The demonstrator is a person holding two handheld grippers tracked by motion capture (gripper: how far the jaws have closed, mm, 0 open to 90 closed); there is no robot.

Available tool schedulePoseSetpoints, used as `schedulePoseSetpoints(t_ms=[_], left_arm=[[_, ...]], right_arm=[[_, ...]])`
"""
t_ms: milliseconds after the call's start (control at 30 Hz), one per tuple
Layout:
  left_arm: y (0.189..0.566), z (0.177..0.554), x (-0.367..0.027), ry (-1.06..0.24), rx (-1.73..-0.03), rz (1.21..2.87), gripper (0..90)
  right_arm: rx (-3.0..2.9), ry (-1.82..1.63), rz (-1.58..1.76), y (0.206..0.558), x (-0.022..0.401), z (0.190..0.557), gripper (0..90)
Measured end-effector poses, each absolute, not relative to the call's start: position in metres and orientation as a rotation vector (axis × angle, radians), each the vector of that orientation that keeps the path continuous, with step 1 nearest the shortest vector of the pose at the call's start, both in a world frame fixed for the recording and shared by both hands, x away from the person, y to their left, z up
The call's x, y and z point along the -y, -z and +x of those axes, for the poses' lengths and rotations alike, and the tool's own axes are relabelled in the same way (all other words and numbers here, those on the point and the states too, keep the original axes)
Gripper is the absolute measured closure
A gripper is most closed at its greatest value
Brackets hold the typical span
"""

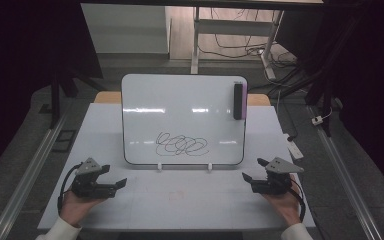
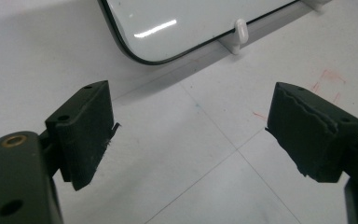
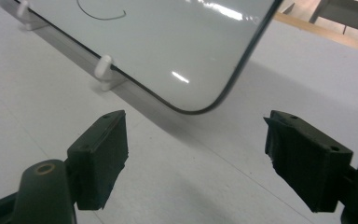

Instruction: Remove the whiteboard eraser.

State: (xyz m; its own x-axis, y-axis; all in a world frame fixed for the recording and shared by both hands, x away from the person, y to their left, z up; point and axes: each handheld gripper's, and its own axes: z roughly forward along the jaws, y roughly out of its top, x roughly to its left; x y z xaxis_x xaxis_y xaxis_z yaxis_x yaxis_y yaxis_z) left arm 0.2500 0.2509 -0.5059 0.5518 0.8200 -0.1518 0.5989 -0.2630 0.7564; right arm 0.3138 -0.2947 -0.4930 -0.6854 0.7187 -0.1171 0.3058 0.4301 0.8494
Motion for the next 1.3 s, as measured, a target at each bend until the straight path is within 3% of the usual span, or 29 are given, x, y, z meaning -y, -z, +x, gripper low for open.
schedulePoseSetpoints(t_ms=[900,1300], left_arm=[[0.507,0.256,-0.247,-0.336,-1.132,1.993,16.0],[0.508,0.255,-0.246,-0.320,-1.126,1.981,16.1]], right_arm=[[-2.197,-1.159,0.887,0.490,0.294,0.308,23.2],[-2.154,-1.196,0.871,0.472,0.283,0.306,24.4]])
